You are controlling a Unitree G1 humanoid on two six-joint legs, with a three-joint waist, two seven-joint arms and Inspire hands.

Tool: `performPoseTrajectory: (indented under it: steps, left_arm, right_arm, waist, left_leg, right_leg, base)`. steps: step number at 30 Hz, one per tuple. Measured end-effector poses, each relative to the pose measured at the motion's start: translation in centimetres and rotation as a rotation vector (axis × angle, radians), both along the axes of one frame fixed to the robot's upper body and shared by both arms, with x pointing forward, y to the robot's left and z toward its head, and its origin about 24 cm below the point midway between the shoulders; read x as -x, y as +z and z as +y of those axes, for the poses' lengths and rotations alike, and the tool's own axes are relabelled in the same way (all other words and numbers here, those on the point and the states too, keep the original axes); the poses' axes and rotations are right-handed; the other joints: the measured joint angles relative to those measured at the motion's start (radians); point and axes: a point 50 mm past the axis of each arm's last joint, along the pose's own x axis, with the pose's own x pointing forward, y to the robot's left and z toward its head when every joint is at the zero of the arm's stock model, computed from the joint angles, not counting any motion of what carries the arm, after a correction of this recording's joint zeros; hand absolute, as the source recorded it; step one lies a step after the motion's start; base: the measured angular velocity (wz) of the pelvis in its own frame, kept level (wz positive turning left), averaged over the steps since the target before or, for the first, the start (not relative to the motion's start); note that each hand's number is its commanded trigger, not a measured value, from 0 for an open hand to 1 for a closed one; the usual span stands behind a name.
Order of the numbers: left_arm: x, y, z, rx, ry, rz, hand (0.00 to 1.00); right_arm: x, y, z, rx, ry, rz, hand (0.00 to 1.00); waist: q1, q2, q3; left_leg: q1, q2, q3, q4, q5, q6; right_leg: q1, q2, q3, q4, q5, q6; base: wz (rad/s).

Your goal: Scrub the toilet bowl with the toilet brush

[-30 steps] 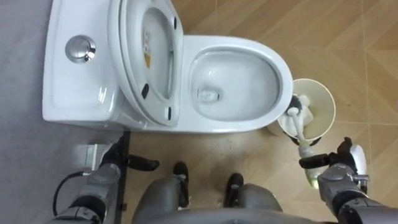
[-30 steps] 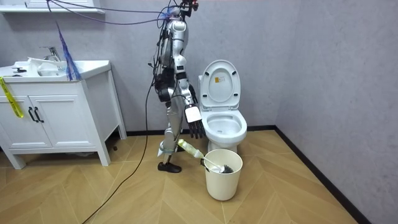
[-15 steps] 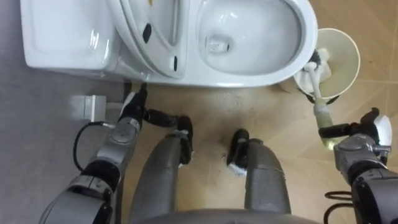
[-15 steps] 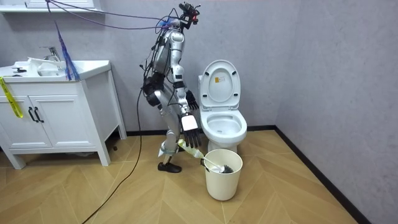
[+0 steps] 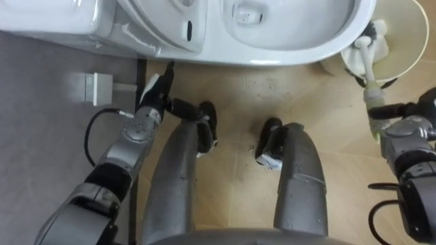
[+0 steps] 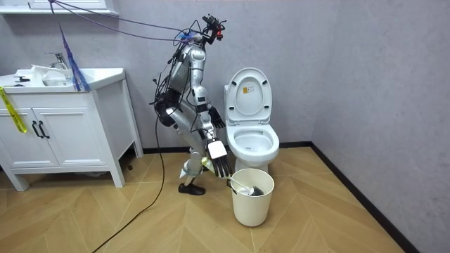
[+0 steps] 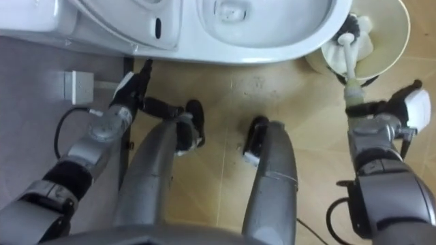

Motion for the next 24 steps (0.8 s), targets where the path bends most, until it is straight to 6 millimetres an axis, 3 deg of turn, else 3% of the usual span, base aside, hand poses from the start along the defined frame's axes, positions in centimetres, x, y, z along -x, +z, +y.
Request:
performPoseTrajectory:
  steps: [5,12,24]
  left_arm:
    - [-0.4,0.6,-0.2,0.019,-0.002,-0.025,0.00]
    - [-0.3,1.0,-0.5,0.024,-0.021,-0.042,0.00]
    - [0.3,1.0,-0.2,0.011,-0.040,-0.052,0.00]
  right_arm:
    - [-0.1,0.6,-0.6,0.016,0.006,-0.018,0.00]
    - [-0.5,0.9,-0.6,-0.029,-0.019,-0.072,0.00]
    - [0.0,0.6,-1.0,-0.080,-0.054,-0.083,0.00]
  waist:
    - [0.024,0.015,-0.0003]
    - [0.026,0.036,-0.0008]
    - [0.025,0.050,-0.0021]
  left_leg:
    - [-0.069,0.012,-0.001,0.083,-0.028,0.000]
    - [-0.118,0.005,0.008,0.159,-0.051,0.001]
    - [-0.164,0.012,0.014,0.239,-0.077,-0.009]
  right_leg:
    - [-0.060,-0.003,0.003,0.074,-0.027,-0.008]
    - [-0.110,-0.051,0.003,0.181,-0.083,-0.022]
    - [-0.153,-0.055,0.007,0.266,-0.123,-0.041]
  base:
    - [0.00]
    - [0.17]
    - [0.02]
